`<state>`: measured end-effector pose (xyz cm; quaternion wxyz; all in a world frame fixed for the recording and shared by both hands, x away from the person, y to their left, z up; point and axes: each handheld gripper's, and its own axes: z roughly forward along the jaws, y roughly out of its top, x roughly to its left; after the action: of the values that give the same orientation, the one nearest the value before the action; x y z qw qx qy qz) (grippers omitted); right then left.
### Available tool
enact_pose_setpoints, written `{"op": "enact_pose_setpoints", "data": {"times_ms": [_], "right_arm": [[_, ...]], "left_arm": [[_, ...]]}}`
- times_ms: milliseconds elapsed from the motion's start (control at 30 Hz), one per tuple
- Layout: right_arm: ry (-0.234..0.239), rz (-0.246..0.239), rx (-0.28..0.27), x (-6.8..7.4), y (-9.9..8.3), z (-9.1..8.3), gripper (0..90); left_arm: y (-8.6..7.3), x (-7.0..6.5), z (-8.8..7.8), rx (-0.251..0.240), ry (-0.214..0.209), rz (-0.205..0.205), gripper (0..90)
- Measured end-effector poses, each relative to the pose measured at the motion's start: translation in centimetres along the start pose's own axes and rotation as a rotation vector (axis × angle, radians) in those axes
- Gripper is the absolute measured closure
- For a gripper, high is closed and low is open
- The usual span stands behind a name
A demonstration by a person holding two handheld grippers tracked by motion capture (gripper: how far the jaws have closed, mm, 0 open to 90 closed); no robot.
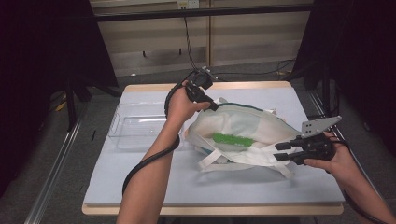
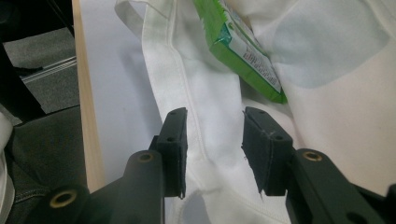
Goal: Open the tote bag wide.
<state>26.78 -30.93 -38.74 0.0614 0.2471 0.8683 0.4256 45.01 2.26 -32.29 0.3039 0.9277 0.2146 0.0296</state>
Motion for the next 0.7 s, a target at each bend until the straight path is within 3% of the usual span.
{"op": "enact_pose_setpoints", "data": {"times_ms": [267,700], "right_arm": [[-0.012,-0.006,-0.004,-0.4,0.7,0.2,63.7],[-0.042,0.027,0.003,-1.9,1.4,0.5,70.6]], "left_arm": [[-0.2,-0.6,-0.7,-0.015,-0.012,0.017,61.6],[-0.5,-1.7,-0.7,-0.033,-0.037,0.043,65.6]]}}
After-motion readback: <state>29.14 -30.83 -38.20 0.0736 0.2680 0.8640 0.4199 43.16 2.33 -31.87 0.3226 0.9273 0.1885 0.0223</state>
